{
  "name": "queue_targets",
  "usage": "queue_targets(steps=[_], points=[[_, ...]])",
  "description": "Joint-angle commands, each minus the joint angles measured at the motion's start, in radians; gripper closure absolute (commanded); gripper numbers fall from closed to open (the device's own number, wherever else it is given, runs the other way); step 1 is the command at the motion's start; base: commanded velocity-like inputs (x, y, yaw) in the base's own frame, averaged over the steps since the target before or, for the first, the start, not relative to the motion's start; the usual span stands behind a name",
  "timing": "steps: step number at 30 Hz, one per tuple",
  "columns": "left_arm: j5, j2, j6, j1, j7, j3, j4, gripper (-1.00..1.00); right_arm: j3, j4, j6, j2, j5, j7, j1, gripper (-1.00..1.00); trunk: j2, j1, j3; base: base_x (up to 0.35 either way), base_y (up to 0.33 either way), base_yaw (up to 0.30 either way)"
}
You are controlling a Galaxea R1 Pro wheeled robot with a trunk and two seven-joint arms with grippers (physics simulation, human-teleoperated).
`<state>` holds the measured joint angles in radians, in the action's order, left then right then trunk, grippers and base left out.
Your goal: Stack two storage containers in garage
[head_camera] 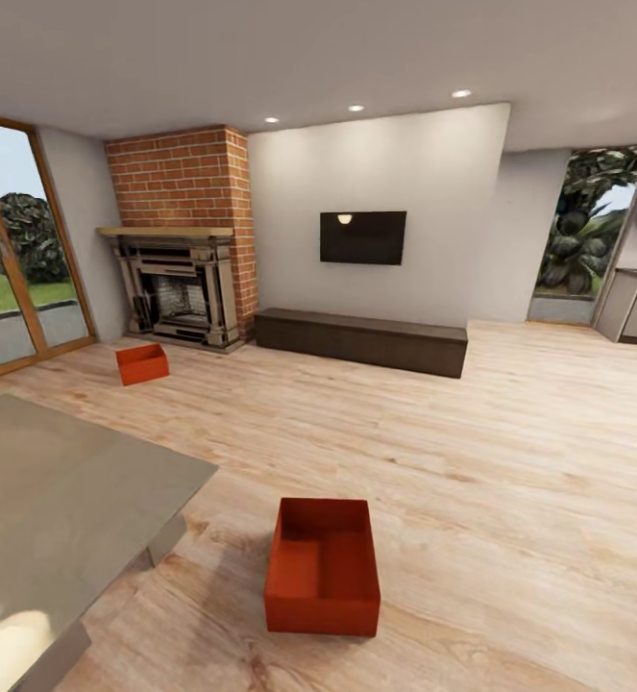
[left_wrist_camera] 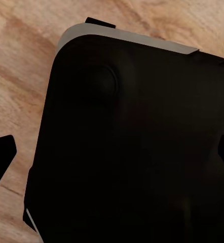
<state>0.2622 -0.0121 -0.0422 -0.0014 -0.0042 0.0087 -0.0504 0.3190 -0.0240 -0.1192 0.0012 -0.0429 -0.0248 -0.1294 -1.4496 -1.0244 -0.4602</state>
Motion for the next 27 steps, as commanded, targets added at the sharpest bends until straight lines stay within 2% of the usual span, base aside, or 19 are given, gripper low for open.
queue_targets(steps=[1,16,27], points=[[0.005,0.0,-0.002,0.0,0.0,0.0,0.0,-1.0,0.008,-0.002,-0.005,0.0,-0.004,-0.002,-0.001,-1.0,0.0,-0.001,-0.001,0.323,0.0,0.0],[0.004,0.0,-0.004,0.0,0.0,0.0,0.0,-1.0,0.008,-0.002,-0.006,0.0,-0.005,-0.003,-0.001,-1.0,0.0,-0.001,-0.001,0.323,-0.01,0.0],[0.003,0.0,-0.004,0.0,0.0,0.0,0.0,-1.0,0.008,-0.003,-0.005,0.001,-0.005,-0.003,-0.001,-1.0,0.0,-0.001,-0.001,0.272,-0.148,0.0]])
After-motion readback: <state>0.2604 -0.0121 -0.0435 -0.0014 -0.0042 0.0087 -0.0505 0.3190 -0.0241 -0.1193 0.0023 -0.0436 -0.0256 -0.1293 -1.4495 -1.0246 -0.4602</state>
